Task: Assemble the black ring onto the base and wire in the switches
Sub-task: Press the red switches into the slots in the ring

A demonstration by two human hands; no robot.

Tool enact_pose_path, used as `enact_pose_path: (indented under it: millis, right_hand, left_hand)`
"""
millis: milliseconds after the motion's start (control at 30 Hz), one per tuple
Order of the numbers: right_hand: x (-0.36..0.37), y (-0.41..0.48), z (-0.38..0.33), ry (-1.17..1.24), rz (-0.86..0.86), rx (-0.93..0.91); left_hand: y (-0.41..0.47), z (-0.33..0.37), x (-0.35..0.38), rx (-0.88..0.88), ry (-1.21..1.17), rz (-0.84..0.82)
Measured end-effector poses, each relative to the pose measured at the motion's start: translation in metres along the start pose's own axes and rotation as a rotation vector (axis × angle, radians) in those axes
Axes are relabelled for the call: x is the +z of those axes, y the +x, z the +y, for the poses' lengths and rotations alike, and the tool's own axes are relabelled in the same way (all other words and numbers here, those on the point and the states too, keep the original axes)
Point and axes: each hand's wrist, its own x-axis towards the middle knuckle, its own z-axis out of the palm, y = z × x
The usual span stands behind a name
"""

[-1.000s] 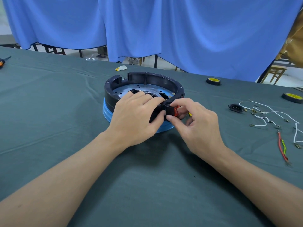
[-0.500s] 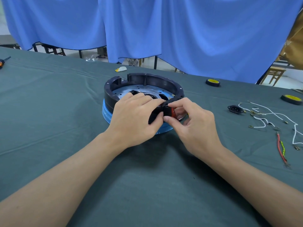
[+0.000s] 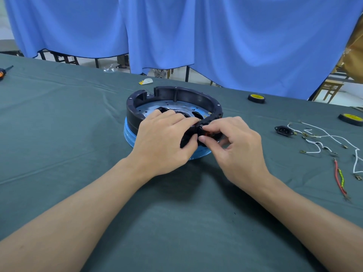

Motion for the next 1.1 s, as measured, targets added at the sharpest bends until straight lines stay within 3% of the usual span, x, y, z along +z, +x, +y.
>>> enact_pose_path:
  millis: [167, 433, 633, 767, 1100]
  right_hand:
    - [-0.005, 0.003, 0.002, 0.034, -0.026, 0.009]
    - [-0.027, 0.038, 0.009, 0.288, -0.352, 0.253]
    - [-0.030, 0.066, 0.019, 0.035, -0.482, 0.164]
    - [-0.030, 0.068, 0.025, 0.103, -0.585, 0.189]
    - [-0.023, 0.063, 0.025, 0.214, -0.527, 0.271]
  left_hand:
    - [0.000, 0.002, 0.000, -0.028, -0.028, 0.023]
    - [0.002, 0.002, 0.006, -0.075, -0.066, 0.121]
    - [0.005, 0.000, 0.007, -0.089, -0.097, 0.144]
    - [0.006, 0.001, 0.006, -0.119, -0.119, 0.123]
    - [0.009, 0.005, 0.006, -0.282, -0.140, 0.049]
